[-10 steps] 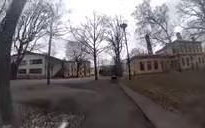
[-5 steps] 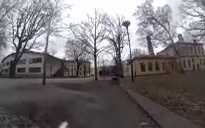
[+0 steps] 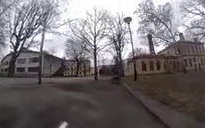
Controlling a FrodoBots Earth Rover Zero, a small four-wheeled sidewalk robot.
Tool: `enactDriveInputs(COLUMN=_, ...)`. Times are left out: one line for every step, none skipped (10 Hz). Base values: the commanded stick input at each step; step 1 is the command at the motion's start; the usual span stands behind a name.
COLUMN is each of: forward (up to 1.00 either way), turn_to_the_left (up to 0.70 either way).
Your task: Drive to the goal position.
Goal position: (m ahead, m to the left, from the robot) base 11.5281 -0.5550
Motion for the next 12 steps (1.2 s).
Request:
enactDriveInputs(forward=1.00, turn_to_the_left=0.40)
enactDriveInputs(forward=1.00, turn_to_the_left=0.40)
enactDriveInputs(forward=1.00, turn_to_the_left=0.22)
enactDriveInputs(forward=1.00, turn_to_the_left=0.00)
enactDriveInputs(forward=1.00, turn_to_the_left=0.00)
enactDriveInputs(forward=1.00, turn_to_the_left=0.00)
enactDriveInputs(forward=1.00, turn_to_the_left=0.00)
enactDriveInputs(forward=1.00, turn_to_the_left=0.00)
enactDriveInputs(forward=1.00, turn_to_the_left=0.00)
enactDriveInputs(forward=1.00, turn_to_the_left=0.00)
enactDriveInputs(forward=1.00, turn_to_the_left=0.00)
enactDriveInputs(forward=1.00, turn_to_the_left=0.00)
